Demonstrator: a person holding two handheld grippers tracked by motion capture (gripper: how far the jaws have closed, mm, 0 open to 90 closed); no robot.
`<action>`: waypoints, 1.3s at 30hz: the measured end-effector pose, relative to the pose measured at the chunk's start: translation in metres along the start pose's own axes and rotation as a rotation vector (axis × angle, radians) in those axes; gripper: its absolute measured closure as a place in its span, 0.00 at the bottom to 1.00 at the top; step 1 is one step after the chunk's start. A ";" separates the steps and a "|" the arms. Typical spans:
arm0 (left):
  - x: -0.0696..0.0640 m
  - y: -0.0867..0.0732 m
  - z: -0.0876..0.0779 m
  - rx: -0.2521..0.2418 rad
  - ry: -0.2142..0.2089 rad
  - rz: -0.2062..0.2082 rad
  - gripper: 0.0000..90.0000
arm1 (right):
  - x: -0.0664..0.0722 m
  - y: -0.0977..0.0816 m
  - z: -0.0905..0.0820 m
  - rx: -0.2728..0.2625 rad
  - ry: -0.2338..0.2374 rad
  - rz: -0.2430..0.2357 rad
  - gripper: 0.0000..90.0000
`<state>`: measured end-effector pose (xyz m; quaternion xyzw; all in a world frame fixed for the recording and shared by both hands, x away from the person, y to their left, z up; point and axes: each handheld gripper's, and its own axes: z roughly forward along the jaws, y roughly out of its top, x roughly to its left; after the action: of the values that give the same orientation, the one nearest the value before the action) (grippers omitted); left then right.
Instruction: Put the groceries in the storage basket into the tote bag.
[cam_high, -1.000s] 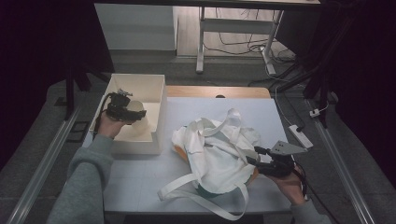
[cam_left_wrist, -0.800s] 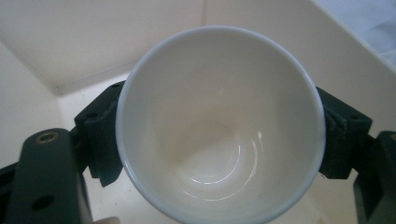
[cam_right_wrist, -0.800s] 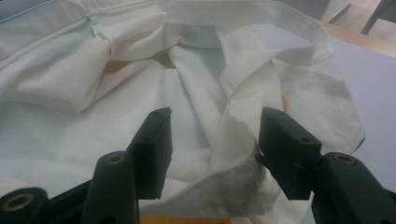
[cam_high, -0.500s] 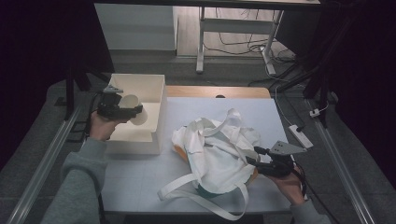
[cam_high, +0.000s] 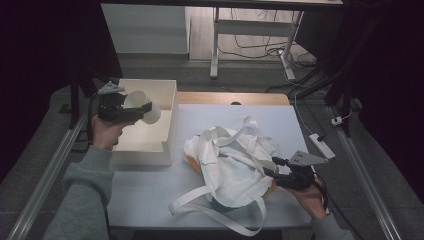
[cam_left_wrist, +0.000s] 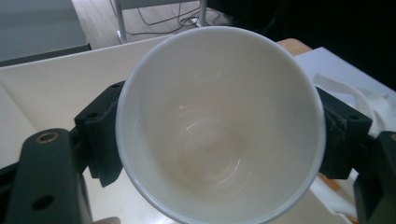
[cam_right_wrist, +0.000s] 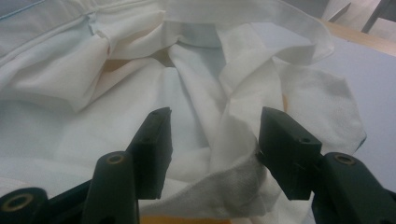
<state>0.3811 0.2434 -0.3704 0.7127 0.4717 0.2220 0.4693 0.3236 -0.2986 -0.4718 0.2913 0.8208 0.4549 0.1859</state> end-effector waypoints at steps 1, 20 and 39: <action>-0.002 0.001 -0.001 -0.006 -0.012 0.000 0.23 | 0.000 0.000 0.000 0.000 0.000 0.000 0.49; -0.054 0.009 0.006 -0.027 -0.206 0.071 0.23 | -0.004 -0.003 -0.002 -0.016 -0.020 0.018 0.47; -0.107 0.002 0.030 0.010 -0.354 0.152 0.23 | -0.003 -0.004 -0.001 -0.018 -0.029 0.006 0.47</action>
<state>0.3561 0.1351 -0.3692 0.7766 0.3276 0.1258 0.5232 0.3246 -0.3027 -0.4748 0.2987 0.8129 0.4585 0.1992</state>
